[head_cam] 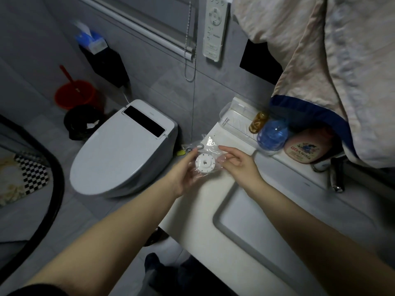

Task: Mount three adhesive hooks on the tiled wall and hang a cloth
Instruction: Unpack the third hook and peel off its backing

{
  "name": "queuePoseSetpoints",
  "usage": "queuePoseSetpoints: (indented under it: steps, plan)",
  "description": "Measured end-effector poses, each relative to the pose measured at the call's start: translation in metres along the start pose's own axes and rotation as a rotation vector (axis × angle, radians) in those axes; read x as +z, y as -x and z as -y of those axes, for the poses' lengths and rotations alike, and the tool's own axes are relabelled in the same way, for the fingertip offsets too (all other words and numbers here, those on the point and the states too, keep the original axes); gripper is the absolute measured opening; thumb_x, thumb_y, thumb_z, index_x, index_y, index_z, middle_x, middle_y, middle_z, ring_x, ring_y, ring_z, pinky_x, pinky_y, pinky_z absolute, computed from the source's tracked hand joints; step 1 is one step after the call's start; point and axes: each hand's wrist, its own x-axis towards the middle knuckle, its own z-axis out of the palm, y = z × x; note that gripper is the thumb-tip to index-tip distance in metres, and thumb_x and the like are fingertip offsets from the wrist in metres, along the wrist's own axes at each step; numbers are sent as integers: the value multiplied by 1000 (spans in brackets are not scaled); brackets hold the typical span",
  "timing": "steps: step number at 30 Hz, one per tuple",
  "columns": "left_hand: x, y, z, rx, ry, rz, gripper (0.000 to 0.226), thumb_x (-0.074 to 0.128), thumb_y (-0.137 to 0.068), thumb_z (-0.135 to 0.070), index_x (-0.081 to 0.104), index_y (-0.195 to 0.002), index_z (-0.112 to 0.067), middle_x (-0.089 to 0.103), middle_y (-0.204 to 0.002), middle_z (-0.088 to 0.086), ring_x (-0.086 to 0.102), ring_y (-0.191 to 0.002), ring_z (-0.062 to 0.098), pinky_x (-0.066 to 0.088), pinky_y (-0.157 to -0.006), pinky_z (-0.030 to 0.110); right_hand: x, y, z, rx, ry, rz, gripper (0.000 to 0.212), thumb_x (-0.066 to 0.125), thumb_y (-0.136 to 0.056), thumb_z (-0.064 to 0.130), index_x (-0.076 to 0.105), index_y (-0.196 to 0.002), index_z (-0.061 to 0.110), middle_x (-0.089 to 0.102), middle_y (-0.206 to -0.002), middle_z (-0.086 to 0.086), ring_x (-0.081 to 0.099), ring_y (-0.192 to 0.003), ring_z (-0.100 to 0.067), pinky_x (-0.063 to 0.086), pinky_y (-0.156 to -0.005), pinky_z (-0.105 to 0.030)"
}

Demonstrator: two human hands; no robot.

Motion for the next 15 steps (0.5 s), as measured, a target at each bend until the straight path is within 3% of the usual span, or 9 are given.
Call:
queuePoseSetpoints:
  steps: [3,7,9,13,15]
  plan:
    - [-14,22,-4,30,56,11,34,65,-91,-41,68,-114,-16,74,-94,0,69,-91,17,62,-68,26,18,19,12,-128,86,-15,39,69,-87,2,66,-123,18,66,-109,-11,67,-89,-8,50,-85,-18]
    - [-33,54,-7,121,12,-13,42,65,-91,-42,64,-125,-17,73,-105,-1,71,-88,12,59,-79,29,45,46,29,-449,283,-81,57,73,-84,3,58,-134,24,52,-124,2,65,-101,-11,52,-92,-21]
    - [-46,68,-8,184,23,-9,42,65,-92,-39,62,-127,-17,73,-109,1,70,-92,16,56,-91,36,57,57,41,-640,451,-103,49,75,-84,8,63,-129,23,52,-129,0,60,-108,-12,48,-96,-23]
    - [-66,104,-12,235,93,25,18,65,-93,-31,68,-109,-23,76,-101,0,73,-88,16,59,-78,34,85,73,62,-845,583,-174,17,73,-86,8,76,-103,11,59,-117,-7,60,-103,-16,51,-90,-32]
    - [-75,118,-13,265,134,29,11,65,-93,-29,69,-102,-23,75,-107,3,72,-95,19,57,-84,36,98,80,68,-865,596,-236,7,73,-86,8,76,-93,8,60,-105,-6,59,-95,-14,51,-83,-32]
